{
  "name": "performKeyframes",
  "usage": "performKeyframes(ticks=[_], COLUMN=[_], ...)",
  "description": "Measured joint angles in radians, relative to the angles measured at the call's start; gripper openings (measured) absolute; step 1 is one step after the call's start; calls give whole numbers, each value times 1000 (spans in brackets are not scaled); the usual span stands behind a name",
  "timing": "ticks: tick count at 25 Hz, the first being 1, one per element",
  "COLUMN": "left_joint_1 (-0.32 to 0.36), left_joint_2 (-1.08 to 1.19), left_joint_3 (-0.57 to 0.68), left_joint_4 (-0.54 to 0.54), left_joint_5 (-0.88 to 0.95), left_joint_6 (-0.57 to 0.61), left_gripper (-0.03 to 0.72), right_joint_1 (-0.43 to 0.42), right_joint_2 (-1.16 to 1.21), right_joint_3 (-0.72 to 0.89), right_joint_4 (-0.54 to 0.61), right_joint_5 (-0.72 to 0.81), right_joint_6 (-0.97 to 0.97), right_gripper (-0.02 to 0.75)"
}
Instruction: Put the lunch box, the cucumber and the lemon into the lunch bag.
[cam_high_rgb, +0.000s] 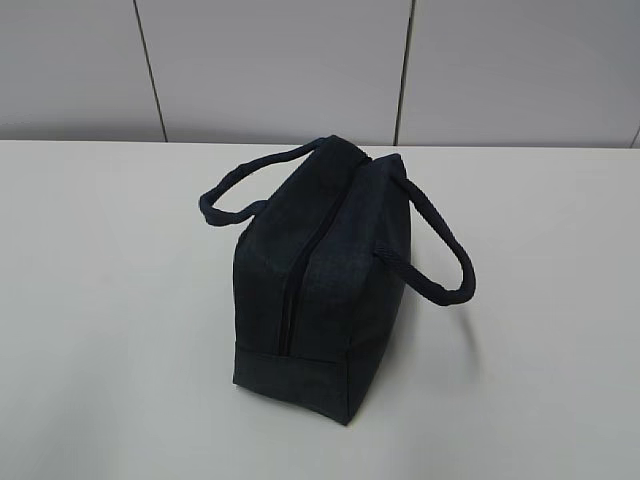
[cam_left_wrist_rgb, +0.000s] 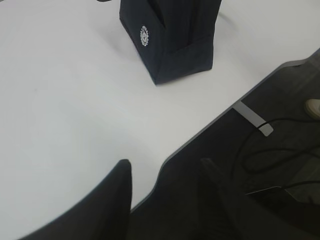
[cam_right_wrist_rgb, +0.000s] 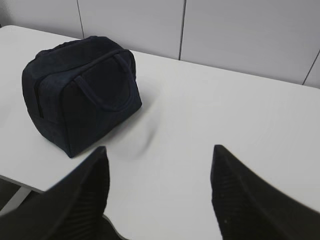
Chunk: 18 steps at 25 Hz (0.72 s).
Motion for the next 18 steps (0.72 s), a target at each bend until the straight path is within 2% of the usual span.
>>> performKeyframes(ticks=[12, 18], left_joint_1=[0, 0], left_joint_2=[-154, -164], left_joint_3=[115, 119], left_joint_4=[-14, 21], left_joint_5=[-27, -36], left_joint_6=[0, 2], left_gripper=[290, 290], right_joint_1=[0, 0], right_joint_2=[-37, -37], right_joint_3=[207, 295], right_joint_4=[-10, -25], right_joint_5=[2, -22], right_joint_6=[-4, -13], right_gripper=[479, 479])
